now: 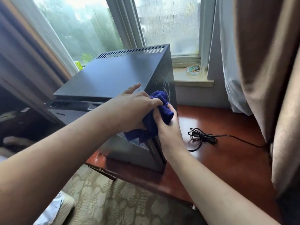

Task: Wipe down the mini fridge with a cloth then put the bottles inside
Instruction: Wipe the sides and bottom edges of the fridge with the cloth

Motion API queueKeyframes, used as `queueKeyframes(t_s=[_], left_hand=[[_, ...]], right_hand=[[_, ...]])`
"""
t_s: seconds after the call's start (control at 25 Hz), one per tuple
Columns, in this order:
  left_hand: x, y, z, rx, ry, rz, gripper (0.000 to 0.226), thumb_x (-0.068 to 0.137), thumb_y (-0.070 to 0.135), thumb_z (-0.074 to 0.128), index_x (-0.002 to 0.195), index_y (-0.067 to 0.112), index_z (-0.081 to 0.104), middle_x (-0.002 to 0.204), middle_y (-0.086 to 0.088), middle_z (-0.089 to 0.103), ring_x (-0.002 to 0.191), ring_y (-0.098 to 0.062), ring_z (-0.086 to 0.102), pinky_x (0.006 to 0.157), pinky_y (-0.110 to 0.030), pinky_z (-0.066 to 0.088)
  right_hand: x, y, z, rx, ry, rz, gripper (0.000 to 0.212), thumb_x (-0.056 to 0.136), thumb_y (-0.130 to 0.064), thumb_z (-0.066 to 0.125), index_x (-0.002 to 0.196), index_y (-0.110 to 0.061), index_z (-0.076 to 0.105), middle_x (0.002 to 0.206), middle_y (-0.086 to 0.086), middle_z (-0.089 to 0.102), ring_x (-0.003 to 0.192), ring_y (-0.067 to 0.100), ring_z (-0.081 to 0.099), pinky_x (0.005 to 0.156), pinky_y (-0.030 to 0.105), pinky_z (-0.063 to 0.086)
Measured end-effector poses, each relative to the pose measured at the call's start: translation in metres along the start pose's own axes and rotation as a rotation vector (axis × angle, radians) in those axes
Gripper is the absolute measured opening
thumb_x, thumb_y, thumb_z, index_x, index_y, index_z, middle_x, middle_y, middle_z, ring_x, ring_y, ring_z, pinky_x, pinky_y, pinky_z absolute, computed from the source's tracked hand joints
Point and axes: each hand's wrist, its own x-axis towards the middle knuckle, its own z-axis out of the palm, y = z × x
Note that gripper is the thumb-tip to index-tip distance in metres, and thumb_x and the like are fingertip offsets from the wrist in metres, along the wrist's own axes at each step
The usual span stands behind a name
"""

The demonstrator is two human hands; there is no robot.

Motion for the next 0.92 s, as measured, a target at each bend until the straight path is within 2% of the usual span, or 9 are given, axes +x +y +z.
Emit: queueKeyframes(t_s=[0.08,0.2,0.32,0.44,0.52,0.6,0.76,0.88,0.92], left_hand=[[-0.017,0.005,0.006,0.019,0.065,0.056,0.057,0.086,0.035,0.065,0.141,0.034,0.047,0.134,0.014,0.061,0.14,-0.008,0.042,0.127,-0.042,0.003],[-0.035,0.02,0.027,0.113,0.134,0.1,0.054,0.084,0.022,0.064,0.137,0.032,0.053,0.131,0.009,0.063,0.14,-0.009,0.045,0.126,-0.045,-0.003],[-0.037,0.039,0.053,0.222,0.18,0.093,0.039,0.087,0.016,0.055,0.125,0.024,0.059,0.113,0.006,0.069,0.13,-0.017,0.054,0.125,-0.049,-0.009],[-0.025,0.055,0.073,0.274,0.099,0.08,0.029,0.093,0.014,0.047,0.117,0.019,0.06,0.109,0.003,0.069,0.125,-0.021,0.057,0.124,-0.046,-0.01],[-0.013,0.067,0.093,0.294,0.057,0.1,0.03,0.094,0.014,0.037,0.113,0.017,0.061,0.107,0.001,0.07,0.121,-0.024,0.059,0.124,-0.044,-0.006],[-0.003,0.079,0.121,0.276,0.046,0.128,0.036,0.093,0.013,0.029,0.107,0.014,0.062,0.102,-0.001,0.072,0.114,-0.028,0.063,0.122,-0.044,-0.003],[0.019,0.103,0.185,0.261,-0.056,0.124,0.036,0.093,0.009,0.03,0.115,0.01,0.059,0.106,-0.005,0.071,0.116,-0.028,0.061,0.125,-0.043,0.003],[0.036,0.124,0.232,0.242,-0.182,0.106,0.031,0.1,0.012,0.035,0.123,0.01,0.055,0.117,-0.004,0.068,0.126,-0.027,0.055,0.127,-0.043,0.002],[0.043,0.129,0.247,0.222,-0.204,0.105,0.03,0.101,0.014,0.036,0.124,0.009,0.055,0.12,-0.005,0.068,0.128,-0.027,0.053,0.127,-0.042,0.003]], right_hand=[[-0.017,0.014,0.007,0.001,-0.038,-0.062,0.054,0.098,-0.039,0.068,0.147,-0.024,0.05,0.135,0.007,0.069,0.125,0.023,0.068,0.099,0.045,0.058],[-0.037,0.042,0.009,0.038,0.029,-0.054,0.049,0.098,-0.044,0.064,0.144,-0.03,0.055,0.132,0.011,0.071,0.119,0.027,0.069,0.085,0.044,0.058],[-0.047,0.053,0.001,0.05,0.09,0.005,0.046,0.096,-0.04,0.065,0.14,-0.027,0.06,0.13,0.013,0.072,0.121,0.031,0.067,0.093,0.047,0.056],[-0.049,0.061,-0.019,0.066,0.1,0.101,0.028,0.102,-0.029,0.062,0.13,-0.022,0.067,0.121,0.01,0.077,0.118,0.029,0.071,0.095,0.045,0.057],[-0.046,0.081,-0.038,0.09,0.121,0.173,0.023,0.103,-0.025,0.061,0.124,-0.022,0.07,0.117,0.008,0.078,0.116,0.029,0.072,0.098,0.047,0.056],[-0.041,0.11,-0.052,0.096,0.165,0.231,0.024,0.1,-0.027,0.064,0.122,-0.022,0.071,0.115,0.007,0.079,0.117,0.031,0.071,0.101,0.048,0.055],[-0.033,0.173,-0.079,0.141,0.275,0.345,0.058,0.072,-0.051,0.071,0.124,-0.027,0.071,0.118,0.005,0.078,0.117,0.026,0.071,0.109,0.053,0.051],[-0.023,0.226,-0.104,0.227,0.383,0.428,0.048,0.085,-0.043,0.065,0.128,-0.022,0.068,0.125,0.009,0.075,0.122,0.028,0.068,0.113,0.052,0.048],[-0.021,0.24,-0.112,0.241,0.408,0.459,0.052,0.084,-0.046,0.064,0.129,-0.022,0.067,0.127,0.009,0.074,0.122,0.028,0.067,0.114,0.052,0.047]])
